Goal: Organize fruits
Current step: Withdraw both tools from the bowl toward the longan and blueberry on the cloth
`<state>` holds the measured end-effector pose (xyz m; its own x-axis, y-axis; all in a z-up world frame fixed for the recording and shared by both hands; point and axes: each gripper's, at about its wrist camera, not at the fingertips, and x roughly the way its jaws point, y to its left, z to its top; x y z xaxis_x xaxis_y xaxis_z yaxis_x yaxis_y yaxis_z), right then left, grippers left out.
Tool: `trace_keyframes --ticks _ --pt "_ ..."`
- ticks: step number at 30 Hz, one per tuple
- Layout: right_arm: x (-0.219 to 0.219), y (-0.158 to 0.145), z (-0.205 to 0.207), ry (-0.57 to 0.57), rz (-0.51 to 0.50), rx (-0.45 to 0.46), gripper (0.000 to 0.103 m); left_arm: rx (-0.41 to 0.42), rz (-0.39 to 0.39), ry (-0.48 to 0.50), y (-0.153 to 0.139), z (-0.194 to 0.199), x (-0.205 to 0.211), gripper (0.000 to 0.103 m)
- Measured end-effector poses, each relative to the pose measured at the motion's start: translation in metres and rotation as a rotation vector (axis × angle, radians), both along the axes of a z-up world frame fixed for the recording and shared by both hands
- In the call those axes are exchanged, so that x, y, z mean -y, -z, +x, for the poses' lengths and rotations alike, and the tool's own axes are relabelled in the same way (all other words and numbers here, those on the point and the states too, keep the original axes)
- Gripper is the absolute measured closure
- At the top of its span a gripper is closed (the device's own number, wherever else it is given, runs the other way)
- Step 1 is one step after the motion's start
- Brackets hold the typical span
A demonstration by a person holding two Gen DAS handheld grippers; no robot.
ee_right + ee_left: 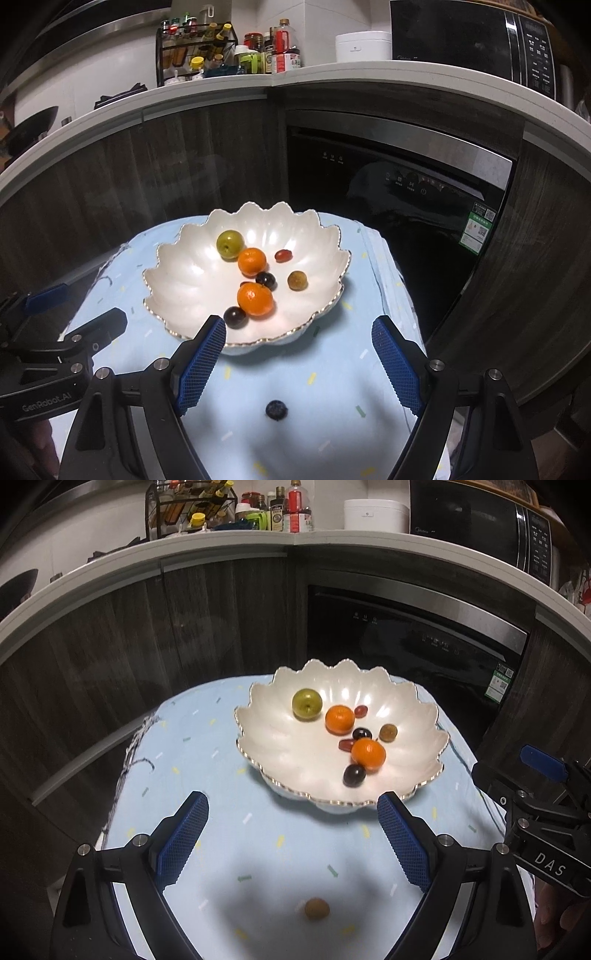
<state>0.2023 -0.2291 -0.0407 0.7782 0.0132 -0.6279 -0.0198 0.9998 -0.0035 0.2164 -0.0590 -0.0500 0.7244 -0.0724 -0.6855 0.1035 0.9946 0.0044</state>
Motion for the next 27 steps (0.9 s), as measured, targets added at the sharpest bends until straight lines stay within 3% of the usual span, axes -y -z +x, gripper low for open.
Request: trace_keyframes --ticks 7,13,16,20,27 --pt "-0.002 0.013 -0.011 -0.032 -0.019 -0.010 0.022 -0.023 0.000 -0.017 0.018 -0.013 0.001 0.013" --pt "-0.001 0.029 -0.014 -0.050 -0.015 -0.037 0.035 -0.042 -0.006 -0.024 0.035 -0.025 0.002 0.017" --pt "-0.001 0.038 -0.017 -0.057 -0.015 -0.049 0.035 -0.057 -0.010 -0.029 0.046 -0.030 0.002 0.020" --pt "-0.003 0.048 -0.020 -0.070 -0.023 -0.063 0.037 -0.089 -0.029 -0.019 0.063 -0.035 0.004 0.031" --pt "-0.007 0.063 -0.025 -0.085 -0.019 -0.073 0.038 -0.072 -0.045 -0.016 0.076 -0.045 0.005 0.033"
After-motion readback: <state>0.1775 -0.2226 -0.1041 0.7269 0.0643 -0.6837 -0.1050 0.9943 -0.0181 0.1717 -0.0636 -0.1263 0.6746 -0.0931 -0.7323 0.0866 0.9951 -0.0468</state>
